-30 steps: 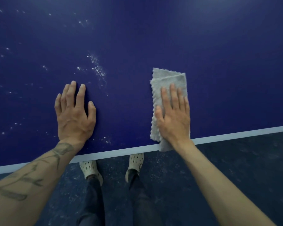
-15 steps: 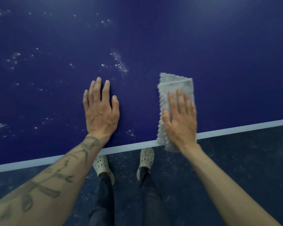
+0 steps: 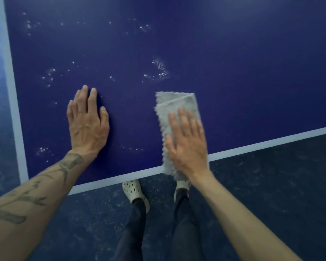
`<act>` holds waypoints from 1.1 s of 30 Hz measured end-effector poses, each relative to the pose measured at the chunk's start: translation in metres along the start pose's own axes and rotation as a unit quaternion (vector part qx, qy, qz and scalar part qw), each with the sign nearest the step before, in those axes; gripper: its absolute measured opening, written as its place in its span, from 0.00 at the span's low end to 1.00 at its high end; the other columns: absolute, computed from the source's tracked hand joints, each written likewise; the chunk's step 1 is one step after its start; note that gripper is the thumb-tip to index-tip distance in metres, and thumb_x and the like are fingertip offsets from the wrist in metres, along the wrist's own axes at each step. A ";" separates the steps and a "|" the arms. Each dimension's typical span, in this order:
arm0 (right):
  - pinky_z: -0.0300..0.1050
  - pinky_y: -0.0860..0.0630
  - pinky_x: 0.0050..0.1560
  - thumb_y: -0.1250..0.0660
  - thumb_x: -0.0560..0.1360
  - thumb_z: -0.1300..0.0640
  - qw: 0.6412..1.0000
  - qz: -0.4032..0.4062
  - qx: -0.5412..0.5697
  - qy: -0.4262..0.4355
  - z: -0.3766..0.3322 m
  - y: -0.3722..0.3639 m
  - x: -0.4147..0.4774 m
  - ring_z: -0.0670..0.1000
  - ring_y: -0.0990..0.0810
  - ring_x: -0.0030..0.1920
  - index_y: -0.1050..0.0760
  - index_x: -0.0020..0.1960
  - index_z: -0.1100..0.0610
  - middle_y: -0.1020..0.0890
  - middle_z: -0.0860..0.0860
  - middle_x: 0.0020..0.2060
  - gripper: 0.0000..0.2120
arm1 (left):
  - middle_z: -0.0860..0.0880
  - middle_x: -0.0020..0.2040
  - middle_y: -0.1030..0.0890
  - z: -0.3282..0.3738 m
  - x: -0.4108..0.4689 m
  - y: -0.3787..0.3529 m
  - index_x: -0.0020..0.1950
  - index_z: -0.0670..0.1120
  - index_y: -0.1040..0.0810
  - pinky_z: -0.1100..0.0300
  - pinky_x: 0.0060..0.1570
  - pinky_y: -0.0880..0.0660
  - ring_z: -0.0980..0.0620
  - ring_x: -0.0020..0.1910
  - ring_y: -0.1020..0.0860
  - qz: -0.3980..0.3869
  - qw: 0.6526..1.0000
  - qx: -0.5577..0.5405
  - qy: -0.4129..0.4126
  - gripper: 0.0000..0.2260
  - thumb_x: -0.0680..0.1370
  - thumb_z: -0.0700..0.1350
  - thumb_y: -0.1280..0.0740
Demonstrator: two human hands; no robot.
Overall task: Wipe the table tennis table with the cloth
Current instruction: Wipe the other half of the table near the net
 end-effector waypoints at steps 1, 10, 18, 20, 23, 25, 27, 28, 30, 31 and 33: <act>0.61 0.51 0.85 0.51 0.87 0.43 0.999 0.000 -0.001 -0.042 0.010 0.003 0.003 0.55 0.56 0.86 0.54 0.87 0.54 0.56 0.54 0.87 0.33 | 0.41 0.83 0.40 -0.005 0.004 0.001 0.82 0.41 0.38 0.42 0.82 0.49 0.40 0.83 0.42 -0.001 1.000 0.003 -0.005 0.24 0.87 0.46 0.42; 0.60 0.52 0.85 0.49 0.87 0.43 0.999 0.022 0.029 0.006 -0.099 -0.019 0.043 0.56 0.56 0.86 0.51 0.87 0.54 0.54 0.56 0.87 0.33 | 0.42 0.83 0.40 -0.017 0.010 -0.007 0.82 0.42 0.38 0.44 0.83 0.49 0.41 0.83 0.43 0.010 1.000 0.008 -0.025 0.24 0.87 0.48 0.45; 0.59 0.55 0.85 0.54 0.87 0.43 0.994 0.003 -0.010 -0.108 -0.004 0.012 0.060 0.55 0.58 0.86 0.56 0.88 0.53 0.56 0.55 0.87 0.32 | 0.43 0.84 0.40 -0.017 0.012 -0.006 0.82 0.43 0.38 0.45 0.83 0.51 0.43 0.84 0.44 0.010 1.000 0.005 -0.018 0.24 0.86 0.49 0.44; 0.60 0.55 0.85 0.56 0.87 0.43 0.990 0.026 -0.006 -0.139 -0.021 0.013 0.085 0.56 0.58 0.86 0.57 0.88 0.53 0.56 0.55 0.87 0.32 | 0.43 0.83 0.40 -0.018 0.011 -0.008 0.82 0.44 0.38 0.46 0.83 0.51 0.43 0.83 0.44 0.014 1.000 0.005 -0.020 0.24 0.86 0.49 0.44; 0.60 0.55 0.85 0.55 0.87 0.43 0.995 0.030 0.011 -0.095 -0.077 -0.001 0.105 0.57 0.57 0.86 0.56 0.88 0.53 0.55 0.56 0.87 0.32 | 0.43 0.83 0.39 -0.019 0.012 -0.009 0.82 0.44 0.38 0.46 0.83 0.50 0.43 0.83 0.43 0.020 0.999 0.011 -0.022 0.24 0.86 0.48 0.44; 0.59 0.54 0.85 0.52 0.87 0.43 1.000 0.020 0.010 -0.009 -0.104 -0.009 0.094 0.57 0.56 0.86 0.53 0.88 0.53 0.53 0.56 0.87 0.32 | 0.42 0.83 0.39 -0.018 0.013 -0.008 0.82 0.44 0.38 0.45 0.83 0.50 0.42 0.83 0.43 0.022 0.999 0.012 -0.025 0.24 0.86 0.48 0.44; 0.60 0.50 0.85 0.49 0.88 0.43 0.997 0.005 0.004 0.081 -0.100 -0.012 0.073 0.56 0.55 0.86 0.50 0.87 0.53 0.52 0.55 0.87 0.31 | 0.42 0.83 0.39 -0.017 0.013 -0.007 0.82 0.43 0.38 0.45 0.83 0.50 0.42 0.83 0.43 0.021 0.999 0.011 -0.024 0.24 0.86 0.47 0.44; 0.60 0.49 0.84 0.48 0.88 0.43 0.995 0.001 0.000 0.102 -0.086 -0.011 0.067 0.56 0.55 0.86 0.50 0.87 0.54 0.53 0.55 0.87 0.32 | 0.42 0.83 0.39 -0.016 0.013 -0.006 0.82 0.43 0.38 0.45 0.83 0.50 0.43 0.83 0.43 0.018 1.000 0.009 -0.022 0.24 0.86 0.47 0.44; 0.61 0.51 0.85 0.50 0.88 0.43 0.998 -0.009 -0.012 0.066 -0.049 -0.002 0.065 0.55 0.56 0.86 0.53 0.87 0.55 0.55 0.55 0.87 0.33 | 0.42 0.83 0.40 -0.017 0.014 -0.005 0.82 0.43 0.38 0.45 0.83 0.50 0.43 0.83 0.43 0.014 1.000 0.008 -0.019 0.25 0.86 0.47 0.44; 0.60 0.53 0.85 0.51 0.88 0.43 1.000 -0.015 -0.019 0.019 -0.030 0.004 0.068 0.55 0.57 0.86 0.54 0.87 0.54 0.56 0.54 0.87 0.33 | 0.42 0.83 0.40 -0.017 0.013 -0.005 0.82 0.43 0.39 0.45 0.83 0.51 0.43 0.83 0.44 0.013 1.000 0.011 -0.019 0.25 0.86 0.48 0.45; 0.59 0.54 0.85 0.54 0.87 0.43 0.996 -0.007 -0.019 -0.082 -0.009 0.015 0.088 0.55 0.57 0.86 0.55 0.88 0.53 0.55 0.54 0.87 0.32 | 0.42 0.83 0.40 -0.017 0.013 -0.006 0.83 0.44 0.39 0.45 0.83 0.51 0.43 0.84 0.44 0.009 1.000 0.013 -0.020 0.25 0.85 0.48 0.45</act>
Point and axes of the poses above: each hand's wrist, its own x-axis towards the middle knuckle, its own y-axis out of the back of the hand, z = x × y, the point moved 1 cm from there along x, towards the middle knuckle
